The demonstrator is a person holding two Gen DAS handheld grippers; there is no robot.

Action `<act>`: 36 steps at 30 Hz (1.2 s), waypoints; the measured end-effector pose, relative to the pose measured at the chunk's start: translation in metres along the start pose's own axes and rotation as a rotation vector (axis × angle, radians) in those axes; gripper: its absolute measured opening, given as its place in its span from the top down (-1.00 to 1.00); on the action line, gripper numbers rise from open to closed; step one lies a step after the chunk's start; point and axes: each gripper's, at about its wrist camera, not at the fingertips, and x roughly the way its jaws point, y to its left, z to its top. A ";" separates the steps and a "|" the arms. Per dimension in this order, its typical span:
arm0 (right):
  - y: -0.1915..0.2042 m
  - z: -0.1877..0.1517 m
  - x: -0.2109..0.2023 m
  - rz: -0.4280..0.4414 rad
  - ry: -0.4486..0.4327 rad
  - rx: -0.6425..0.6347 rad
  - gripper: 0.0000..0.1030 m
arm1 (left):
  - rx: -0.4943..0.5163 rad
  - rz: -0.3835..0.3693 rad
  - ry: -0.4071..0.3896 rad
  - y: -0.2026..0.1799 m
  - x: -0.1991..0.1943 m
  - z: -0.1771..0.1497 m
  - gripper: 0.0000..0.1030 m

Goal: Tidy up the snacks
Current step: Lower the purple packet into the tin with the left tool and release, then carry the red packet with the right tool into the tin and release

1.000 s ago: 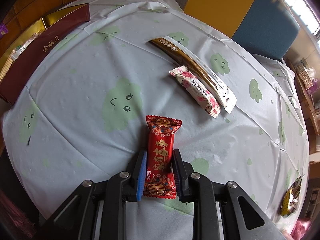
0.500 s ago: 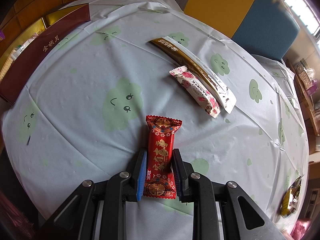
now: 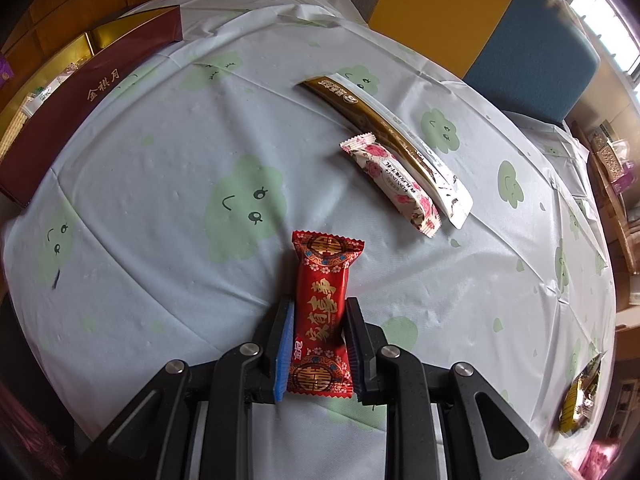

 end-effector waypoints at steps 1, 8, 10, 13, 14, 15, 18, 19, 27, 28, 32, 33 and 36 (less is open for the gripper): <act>0.000 0.000 0.000 0.000 0.000 -0.001 0.54 | -0.001 0.001 0.003 0.000 0.001 0.000 0.49; 0.000 0.000 -0.001 -0.001 0.000 0.000 0.54 | -0.064 -0.063 0.066 0.014 0.017 0.010 0.49; 0.000 0.000 -0.001 -0.001 0.000 -0.001 0.54 | -0.060 -0.055 0.060 0.017 0.020 0.017 0.48; 0.001 0.000 -0.001 -0.001 0.000 -0.001 0.54 | -0.055 -0.058 0.057 0.021 0.024 0.026 0.41; 0.001 0.000 -0.001 -0.002 0.000 -0.001 0.54 | -0.053 -0.055 0.059 0.023 0.025 0.028 0.38; 0.001 0.000 -0.001 -0.002 -0.001 -0.002 0.54 | -0.049 -0.040 0.061 0.024 0.026 0.029 0.38; 0.000 0.000 0.000 -0.004 -0.001 -0.004 0.54 | -0.064 -0.009 0.061 0.028 0.025 0.026 0.38; 0.001 0.000 -0.001 -0.004 -0.001 -0.005 0.54 | -0.065 -0.004 0.059 0.028 0.023 0.023 0.38; 0.002 0.000 -0.001 -0.006 -0.003 -0.005 0.54 | -0.048 0.024 0.065 0.014 0.014 -0.001 0.38; 0.002 0.000 -0.001 -0.006 -0.003 -0.006 0.54 | -0.043 0.024 0.062 0.011 0.011 -0.004 0.38; 0.002 0.000 -0.001 -0.006 -0.004 -0.004 0.55 | -0.007 0.013 0.042 -0.001 0.004 -0.010 0.38; 0.002 -0.001 -0.001 -0.007 -0.004 -0.005 0.55 | 0.001 0.011 0.038 -0.004 0.002 -0.010 0.38; 0.002 -0.001 -0.001 -0.008 -0.004 -0.006 0.55 | 0.034 0.005 0.024 -0.013 -0.004 -0.013 0.38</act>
